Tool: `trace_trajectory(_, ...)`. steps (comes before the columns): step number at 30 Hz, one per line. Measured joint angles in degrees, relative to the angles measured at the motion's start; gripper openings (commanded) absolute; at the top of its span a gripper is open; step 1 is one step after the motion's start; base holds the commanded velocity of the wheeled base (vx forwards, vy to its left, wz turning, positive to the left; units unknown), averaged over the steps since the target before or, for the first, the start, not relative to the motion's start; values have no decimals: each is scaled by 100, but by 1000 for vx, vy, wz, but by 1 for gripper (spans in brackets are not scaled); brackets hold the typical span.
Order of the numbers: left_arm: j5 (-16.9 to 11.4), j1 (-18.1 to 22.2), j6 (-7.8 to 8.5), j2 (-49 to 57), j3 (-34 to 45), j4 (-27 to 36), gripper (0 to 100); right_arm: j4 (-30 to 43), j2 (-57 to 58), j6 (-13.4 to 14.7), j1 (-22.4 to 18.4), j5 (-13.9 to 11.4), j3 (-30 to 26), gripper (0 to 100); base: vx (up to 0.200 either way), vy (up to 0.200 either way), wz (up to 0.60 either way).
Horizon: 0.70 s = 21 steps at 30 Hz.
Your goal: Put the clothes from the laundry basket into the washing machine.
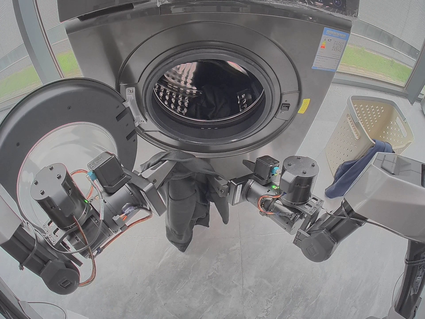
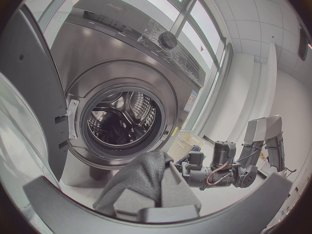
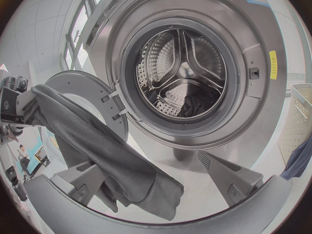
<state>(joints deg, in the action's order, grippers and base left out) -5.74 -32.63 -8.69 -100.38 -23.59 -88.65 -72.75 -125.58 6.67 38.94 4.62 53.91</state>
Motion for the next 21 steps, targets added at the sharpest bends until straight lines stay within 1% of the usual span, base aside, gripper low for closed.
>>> trace_trajectory(16, 2, -24, -17, 49, -44, 0, 0, -152, -549, -18, 279, -20, 268, 100, 0, 0, 0)
trace_trajectory(21, 5, -24, -12, 49, -41, -2, 0, -268, -731, -77, 321, -39, 541, 100, 0, 0, 0)
